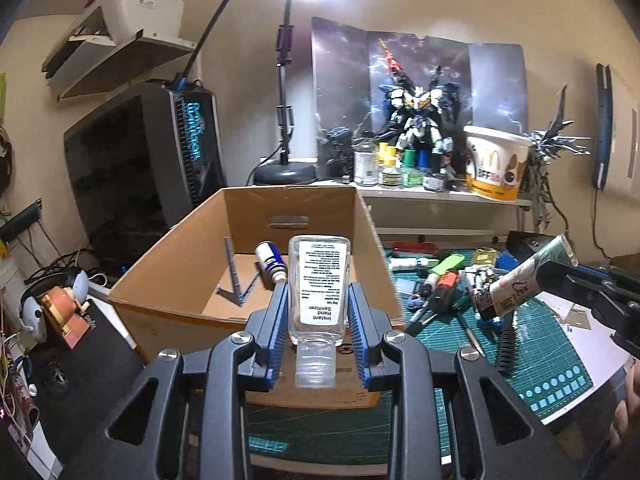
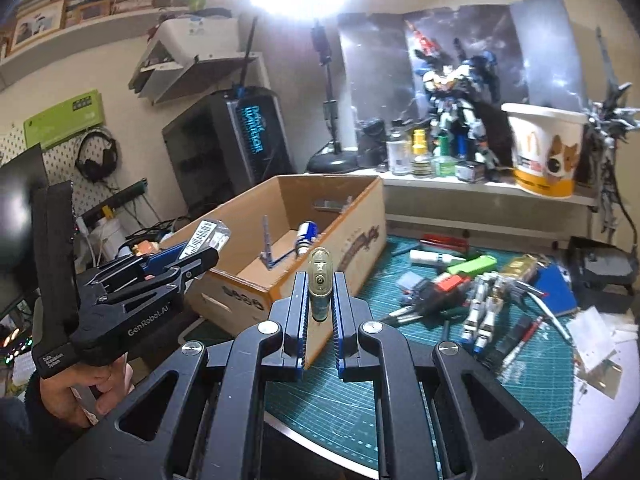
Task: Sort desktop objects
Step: 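Carry the sanitizer bottle with left tool while right tool carries the marker toward the box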
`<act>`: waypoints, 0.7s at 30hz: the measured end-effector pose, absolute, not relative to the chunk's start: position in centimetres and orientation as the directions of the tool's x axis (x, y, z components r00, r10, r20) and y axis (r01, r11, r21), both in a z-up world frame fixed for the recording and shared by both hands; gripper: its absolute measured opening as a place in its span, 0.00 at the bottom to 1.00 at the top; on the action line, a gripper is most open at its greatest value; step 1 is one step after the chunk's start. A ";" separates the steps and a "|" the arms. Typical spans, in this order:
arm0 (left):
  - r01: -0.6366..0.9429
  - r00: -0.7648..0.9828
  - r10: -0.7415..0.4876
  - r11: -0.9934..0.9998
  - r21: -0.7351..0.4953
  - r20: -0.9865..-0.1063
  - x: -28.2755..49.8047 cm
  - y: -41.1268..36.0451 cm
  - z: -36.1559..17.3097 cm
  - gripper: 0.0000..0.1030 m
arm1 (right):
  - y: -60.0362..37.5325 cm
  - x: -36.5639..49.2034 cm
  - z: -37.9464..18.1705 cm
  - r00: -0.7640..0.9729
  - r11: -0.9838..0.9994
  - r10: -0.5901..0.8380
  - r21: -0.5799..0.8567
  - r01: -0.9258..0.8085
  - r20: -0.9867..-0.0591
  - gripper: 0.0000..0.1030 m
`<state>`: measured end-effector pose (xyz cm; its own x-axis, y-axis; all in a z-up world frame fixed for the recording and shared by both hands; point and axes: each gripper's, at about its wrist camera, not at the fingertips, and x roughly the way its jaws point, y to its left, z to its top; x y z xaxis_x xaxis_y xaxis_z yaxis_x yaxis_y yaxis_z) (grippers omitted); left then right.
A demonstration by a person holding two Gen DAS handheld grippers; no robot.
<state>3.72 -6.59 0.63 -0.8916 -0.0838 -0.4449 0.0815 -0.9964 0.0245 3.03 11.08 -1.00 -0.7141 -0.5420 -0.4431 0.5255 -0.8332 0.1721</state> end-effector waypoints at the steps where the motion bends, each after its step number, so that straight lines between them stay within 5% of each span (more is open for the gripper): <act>1: 0.089 -0.891 -0.091 -0.996 0.025 -0.446 3.8 -6.9 0.6 0.28 | 10.7 3.0 -1.0 -0.709 -0.828 -0.549 0.172 0.534 -0.442 0.10; 21: 0.229 -0.858 -0.216 -0.973 0.030 -0.466 5.6 -11.8 0.2 0.28 | 4.8 2.6 -1.0 -0.607 -0.725 -0.662 0.169 0.668 -0.440 0.10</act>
<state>5.56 -11.81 0.20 -0.8581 -0.2158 -0.4660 0.2285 -0.9731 0.0299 2.62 4.81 -1.01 -0.6069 -0.6619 -0.4400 0.6677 -0.7249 0.1694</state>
